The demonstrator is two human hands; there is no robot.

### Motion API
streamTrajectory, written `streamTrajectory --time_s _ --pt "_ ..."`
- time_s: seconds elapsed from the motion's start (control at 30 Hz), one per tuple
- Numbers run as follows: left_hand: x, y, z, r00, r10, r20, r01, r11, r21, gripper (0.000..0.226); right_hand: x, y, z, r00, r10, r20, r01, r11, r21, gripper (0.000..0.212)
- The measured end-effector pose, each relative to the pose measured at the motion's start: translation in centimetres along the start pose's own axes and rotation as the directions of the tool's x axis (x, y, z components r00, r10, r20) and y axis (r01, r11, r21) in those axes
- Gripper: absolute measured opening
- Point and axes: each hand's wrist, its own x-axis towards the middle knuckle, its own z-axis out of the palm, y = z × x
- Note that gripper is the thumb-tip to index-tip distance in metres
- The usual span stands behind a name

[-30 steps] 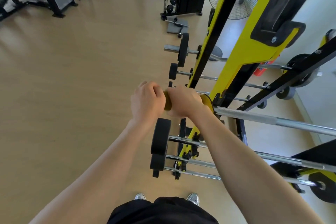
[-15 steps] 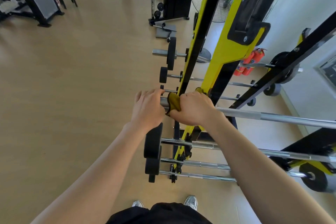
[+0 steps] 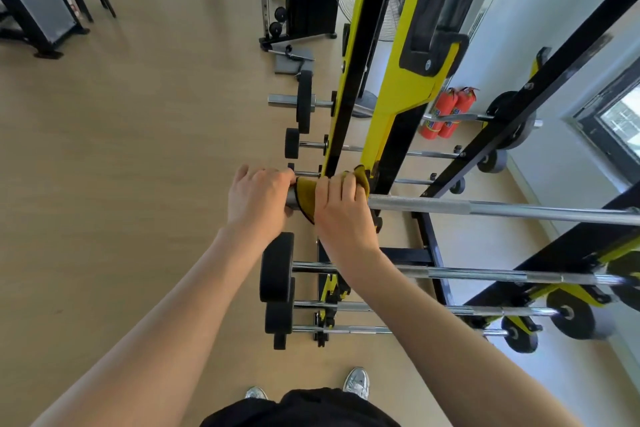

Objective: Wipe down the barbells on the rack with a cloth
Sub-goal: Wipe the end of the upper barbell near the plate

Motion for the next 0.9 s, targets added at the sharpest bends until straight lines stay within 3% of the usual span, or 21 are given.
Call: streamTrajectory --time_s 0.17,0.3,0.43,0.5,0.57,0.67,0.77,0.83,0.9 --pt "0.9 0.1 -0.4 0.998 0.0 0.062 -0.004 0.998 0.069 0.035 -0.9 -0.3 -0.2 1.0 0.015 0.007 -0.015 0.997 0.079 0.063" --pt "0.9 -0.1 0.1 0.996 0.022 0.084 -0.031 0.994 0.103 0.031 1.1 0.9 -1.7 0.999 0.034 0.031 -0.042 0.957 0.288 0.038" --pt "0.2 -0.2 0.5 1.0 0.015 0.01 -0.016 0.993 0.113 0.029 4.2 2.2 -2.8 0.97 0.029 0.24 -0.145 0.863 0.483 0.031" --pt "0.1 -0.3 0.7 1.0 0.009 -0.013 -0.008 0.996 0.093 0.033 3.5 1.2 -2.2 0.979 0.069 0.19 -0.139 0.911 0.387 0.027" --pt "0.1 -0.3 0.7 1.0 -0.021 -0.018 0.022 0.998 0.062 0.035 0.9 -1.0 -1.3 0.989 0.112 0.095 -0.134 0.955 0.265 0.048" --pt "0.1 -0.4 0.7 0.998 -0.04 -0.041 0.042 0.998 0.042 0.015 -1.9 -2.8 -1.1 0.995 0.1 0.027 -0.103 0.956 0.276 0.065" --pt "0.0 -0.6 0.6 0.999 -0.019 -0.036 0.019 1.0 0.021 0.023 0.3 -1.0 -0.3 0.996 -0.006 -0.088 0.033 0.952 0.306 0.058" --pt "-0.1 -0.8 0.5 1.0 -0.002 -0.022 0.003 1.0 0.03 0.032 2.2 -0.1 -0.5 0.996 0.002 -0.092 0.029 0.94 0.339 0.046" --pt "-0.1 -0.9 0.2 0.999 0.027 -0.03 -0.026 0.999 0.032 0.02 1.7 -1.2 -1.4 0.998 0.003 -0.065 0.021 0.934 0.355 0.049"
